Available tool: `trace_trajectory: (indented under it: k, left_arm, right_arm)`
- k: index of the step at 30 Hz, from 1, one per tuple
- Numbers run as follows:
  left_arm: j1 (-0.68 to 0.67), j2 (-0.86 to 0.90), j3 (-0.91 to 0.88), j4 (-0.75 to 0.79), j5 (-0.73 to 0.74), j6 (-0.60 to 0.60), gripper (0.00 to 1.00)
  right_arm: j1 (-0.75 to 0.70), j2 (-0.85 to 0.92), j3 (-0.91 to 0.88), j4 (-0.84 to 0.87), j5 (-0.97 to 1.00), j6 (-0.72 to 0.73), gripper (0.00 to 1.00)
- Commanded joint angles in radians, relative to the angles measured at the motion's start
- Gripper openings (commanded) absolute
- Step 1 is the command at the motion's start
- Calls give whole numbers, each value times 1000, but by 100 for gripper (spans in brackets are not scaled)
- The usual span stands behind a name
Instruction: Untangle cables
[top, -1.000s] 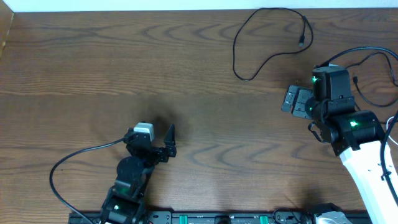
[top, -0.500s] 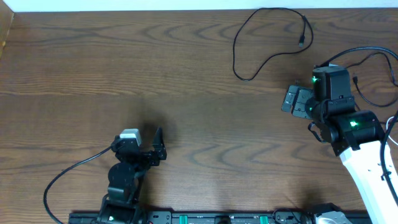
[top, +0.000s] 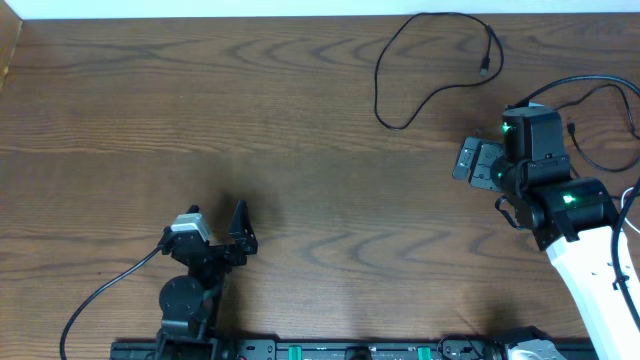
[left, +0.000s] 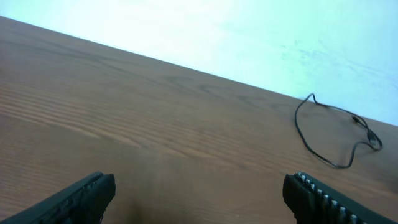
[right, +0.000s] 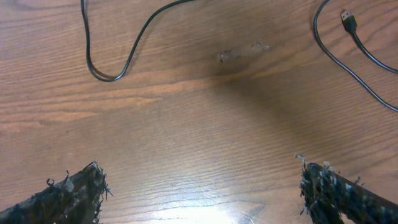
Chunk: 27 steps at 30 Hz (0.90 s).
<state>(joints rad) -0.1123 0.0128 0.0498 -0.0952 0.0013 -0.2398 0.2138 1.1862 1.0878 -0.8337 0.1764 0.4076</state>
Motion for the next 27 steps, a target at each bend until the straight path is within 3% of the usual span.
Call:
trace_trajectory:
  k: [1, 22, 27]
  left_arm:
    - [12, -12, -22, -24, -12, -9, 91]
    - [13, -12, -46, 28, -12, -10, 91]
    - [13, -12, -46, 111, -12, -9, 91]
  right_arm:
    - [3, -6, 3, 0, 12, -13, 99]
    - [3, -6, 3, 0, 12, -13, 99]
    - [3, -6, 3, 0, 12, -13, 99]
